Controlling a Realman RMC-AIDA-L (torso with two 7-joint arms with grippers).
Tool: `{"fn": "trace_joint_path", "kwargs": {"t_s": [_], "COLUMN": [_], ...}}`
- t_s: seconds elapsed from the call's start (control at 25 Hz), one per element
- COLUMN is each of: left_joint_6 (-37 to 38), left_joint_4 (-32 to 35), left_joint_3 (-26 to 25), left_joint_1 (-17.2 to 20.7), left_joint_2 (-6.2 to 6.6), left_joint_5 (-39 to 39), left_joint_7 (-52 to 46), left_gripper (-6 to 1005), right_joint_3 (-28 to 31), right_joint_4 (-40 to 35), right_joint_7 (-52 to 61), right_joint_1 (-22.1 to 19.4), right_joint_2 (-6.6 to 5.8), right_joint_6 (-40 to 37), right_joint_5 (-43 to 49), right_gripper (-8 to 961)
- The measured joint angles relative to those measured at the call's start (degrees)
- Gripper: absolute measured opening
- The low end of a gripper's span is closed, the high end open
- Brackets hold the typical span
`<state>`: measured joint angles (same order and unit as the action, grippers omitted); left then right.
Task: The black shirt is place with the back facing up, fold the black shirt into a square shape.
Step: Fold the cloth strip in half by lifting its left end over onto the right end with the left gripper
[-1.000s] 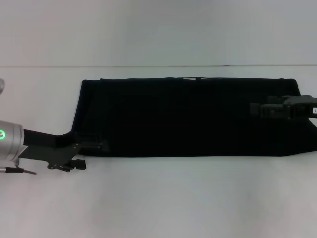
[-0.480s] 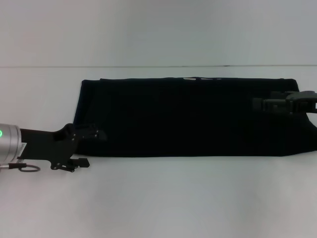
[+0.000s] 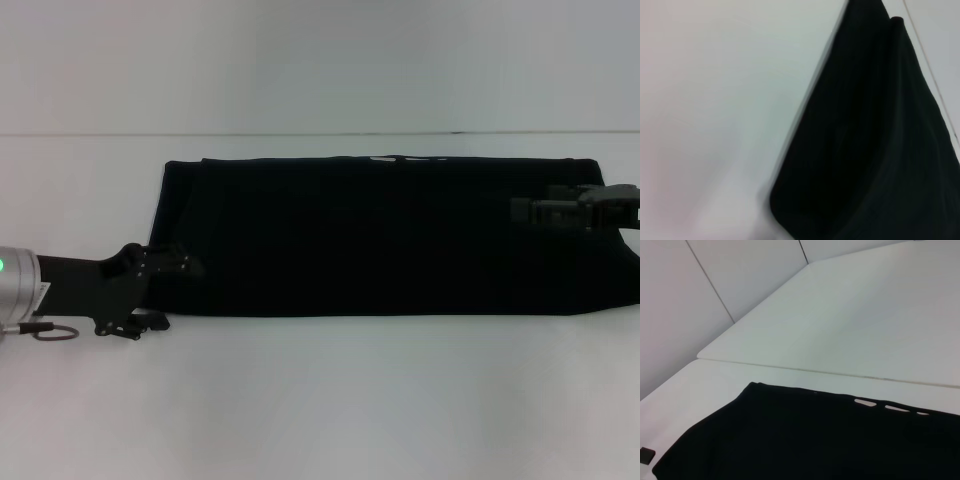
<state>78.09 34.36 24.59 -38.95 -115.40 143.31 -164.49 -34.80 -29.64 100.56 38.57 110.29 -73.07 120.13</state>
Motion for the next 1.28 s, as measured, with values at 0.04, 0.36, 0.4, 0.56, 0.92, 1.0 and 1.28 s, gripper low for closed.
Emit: {"fn": "trace_joint_path", "kwargs": {"t_s": [0.04,0.36,0.4,0.56,0.92,1.0,1.28], "left_joint_6": [-0.2,-2.0,-2.3,-3.7,-8.3,-8.9,-9.1], "left_joint_4": [-0.2,-1.3,-1.3,-1.4,-2.0,-2.0,-2.0], "left_joint_3": [0.0,0.1,0.1,0.2,0.4,0.4,0.4], "left_joint_1": [0.0,-0.1,0.0,0.1,-0.3,-0.6,-1.6], "left_joint_2": [0.00,0.08,0.08,-0.04,-0.10,-0.15,0.06], "left_joint_5": [0.0,0.1,0.1,0.1,-0.2,-0.4,-0.5], "left_joint_7": [0.1,0.3,0.3,0.6,2.4,2.9,4.3], "left_gripper": [891,884,883,879,872,870,864], "right_joint_3": [0.0,0.1,0.1,0.2,0.6,0.6,0.7], "right_joint_4": [0.0,0.0,0.0,0.0,0.0,0.0,0.0], "right_joint_7": [0.0,0.0,0.0,0.0,0.0,0.0,0.1], "right_joint_1": [0.0,-0.2,-0.2,-0.3,-0.3,-0.3,-0.3], "right_joint_2": [0.02,0.13,0.13,0.12,0.10,0.08,0.02], "right_joint_6": [0.0,0.6,0.6,0.6,0.6,0.6,0.6], "right_joint_5": [0.0,0.0,0.0,0.0,0.0,0.0,0.0], "right_gripper": [930,930,930,931,931,931,931]}}
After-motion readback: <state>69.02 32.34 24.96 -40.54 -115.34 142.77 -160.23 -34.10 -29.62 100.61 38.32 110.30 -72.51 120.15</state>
